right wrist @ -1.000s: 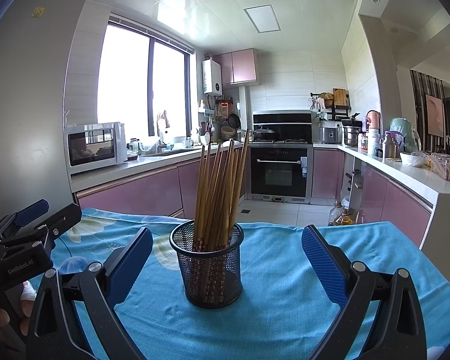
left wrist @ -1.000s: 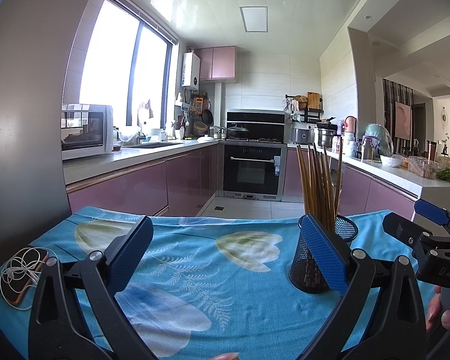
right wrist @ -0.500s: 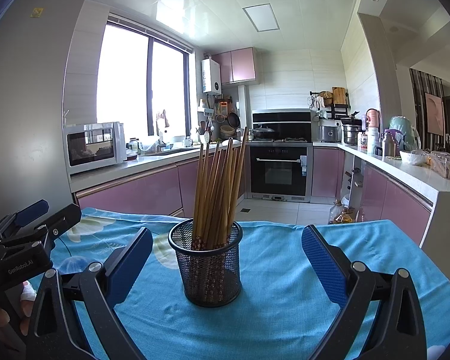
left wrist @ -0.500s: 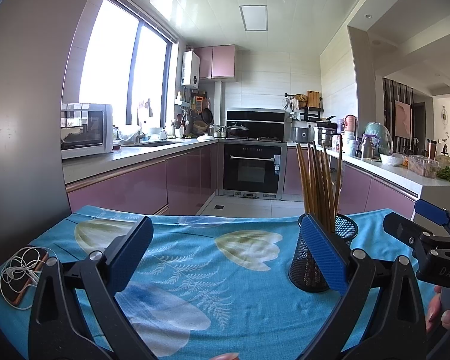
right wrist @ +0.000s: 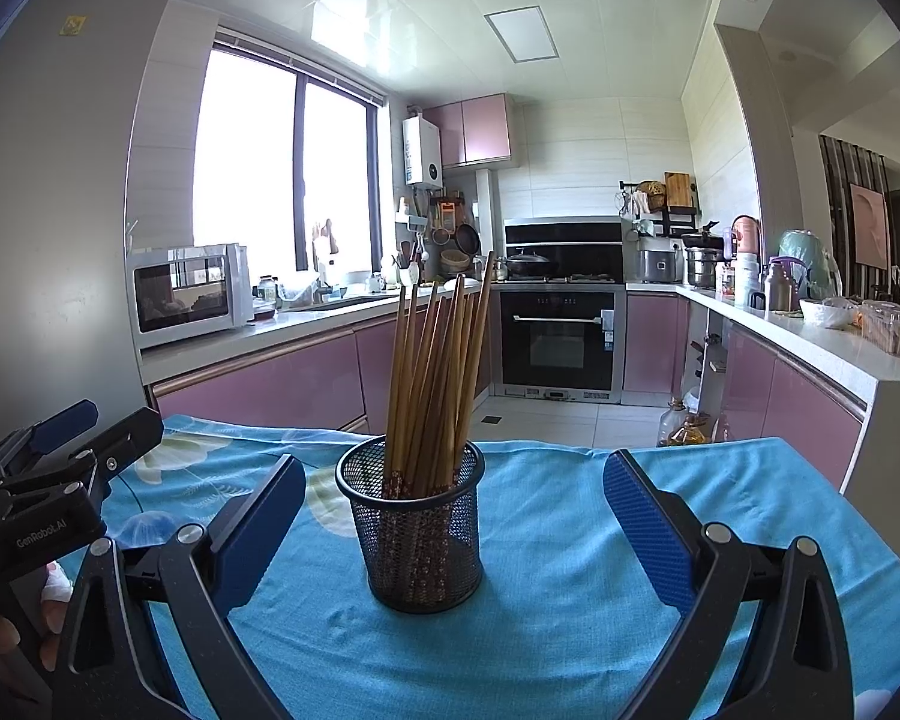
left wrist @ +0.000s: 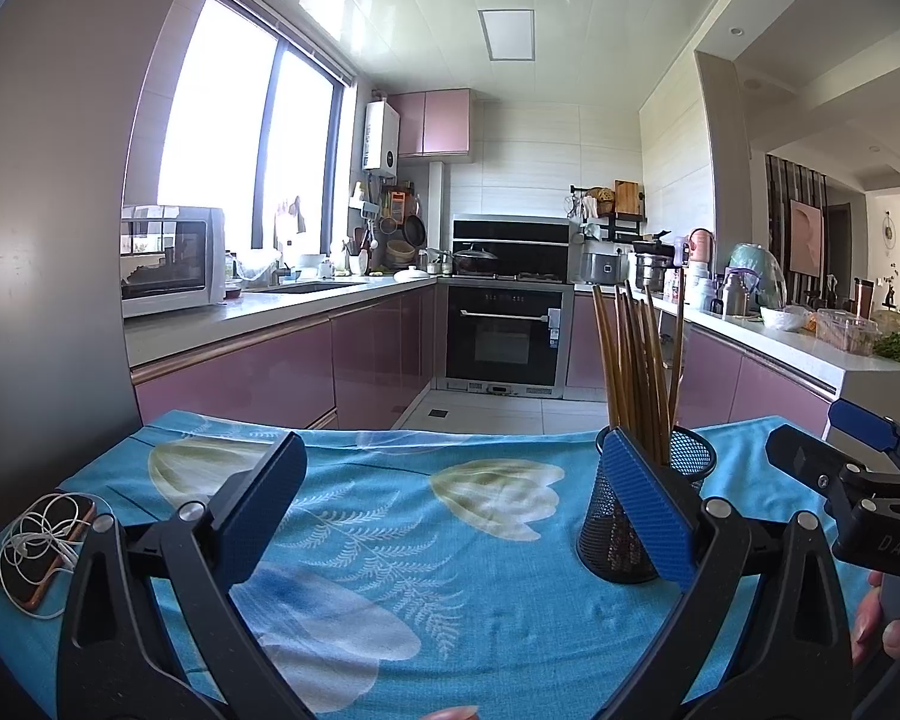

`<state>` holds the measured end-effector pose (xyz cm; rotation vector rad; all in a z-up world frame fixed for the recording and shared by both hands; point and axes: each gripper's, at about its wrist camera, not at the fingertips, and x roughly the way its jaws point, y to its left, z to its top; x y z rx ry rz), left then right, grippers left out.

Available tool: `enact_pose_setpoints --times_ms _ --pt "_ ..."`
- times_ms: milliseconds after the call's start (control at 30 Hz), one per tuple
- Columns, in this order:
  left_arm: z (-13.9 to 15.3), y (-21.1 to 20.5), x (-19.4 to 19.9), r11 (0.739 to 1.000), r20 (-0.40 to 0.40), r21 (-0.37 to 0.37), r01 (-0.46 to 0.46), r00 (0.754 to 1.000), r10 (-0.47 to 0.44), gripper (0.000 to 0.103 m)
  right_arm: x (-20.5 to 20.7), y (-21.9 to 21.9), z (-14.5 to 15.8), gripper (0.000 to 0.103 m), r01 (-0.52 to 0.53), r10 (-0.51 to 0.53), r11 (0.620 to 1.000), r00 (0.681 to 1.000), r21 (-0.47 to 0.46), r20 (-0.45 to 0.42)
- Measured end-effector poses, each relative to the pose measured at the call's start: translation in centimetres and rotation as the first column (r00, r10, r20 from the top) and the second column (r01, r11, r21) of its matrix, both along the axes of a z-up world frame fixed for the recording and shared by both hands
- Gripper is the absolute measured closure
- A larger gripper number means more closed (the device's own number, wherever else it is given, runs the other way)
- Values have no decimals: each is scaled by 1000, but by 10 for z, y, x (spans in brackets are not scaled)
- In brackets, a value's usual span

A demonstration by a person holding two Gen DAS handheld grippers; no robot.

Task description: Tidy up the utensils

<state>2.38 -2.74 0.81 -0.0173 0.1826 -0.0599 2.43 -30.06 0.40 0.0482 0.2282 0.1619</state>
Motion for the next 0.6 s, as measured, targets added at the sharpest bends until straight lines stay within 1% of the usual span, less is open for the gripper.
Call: enact_pose_setpoints --times_ms 600 --pt "0 0 0 1000 -1 2 -1 1000 1 6 -1 -1 -2 7 -2 2 1000 1000 4 0"
